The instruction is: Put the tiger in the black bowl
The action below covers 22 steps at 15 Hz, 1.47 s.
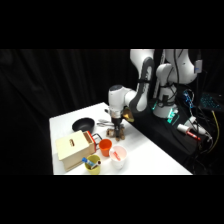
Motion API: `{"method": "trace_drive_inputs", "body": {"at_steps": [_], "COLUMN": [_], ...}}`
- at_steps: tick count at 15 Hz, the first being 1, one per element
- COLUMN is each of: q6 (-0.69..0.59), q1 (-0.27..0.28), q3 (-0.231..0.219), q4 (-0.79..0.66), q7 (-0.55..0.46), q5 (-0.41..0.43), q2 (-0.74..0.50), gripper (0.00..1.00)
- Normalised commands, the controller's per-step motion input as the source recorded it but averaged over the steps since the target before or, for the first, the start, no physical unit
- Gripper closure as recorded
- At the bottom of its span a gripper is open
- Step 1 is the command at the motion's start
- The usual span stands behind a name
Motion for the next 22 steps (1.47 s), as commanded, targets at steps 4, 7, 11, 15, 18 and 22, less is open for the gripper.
{"method": "trace_drive_inputs", "body": {"at_steps": [4,7,11,15,18,22], "q6": [0.09,-0.08,-0.45,-0.68,-0.59,-0.38], "q1": [0.162,0.214,0.188,0.039,-0.123,-0.176], "q3": [-0.103,-0.159,-0.169,-0.091,0.032,0.066], "q4": [0.07,0.02,-0.02,0.10,0.36,0.52], "q7": [-0.07,-0.02,0.01,0.03,-0.02,-0.07], "q5": [0.104,0.016,-0.108,-0.243,-0.213,-0.145], "q2": [0.08,-0.06,-0.35,-0.51,-0.28,0.05], "gripper": [0.74,0.95,0.94,0.93,0.94,0.94]}}
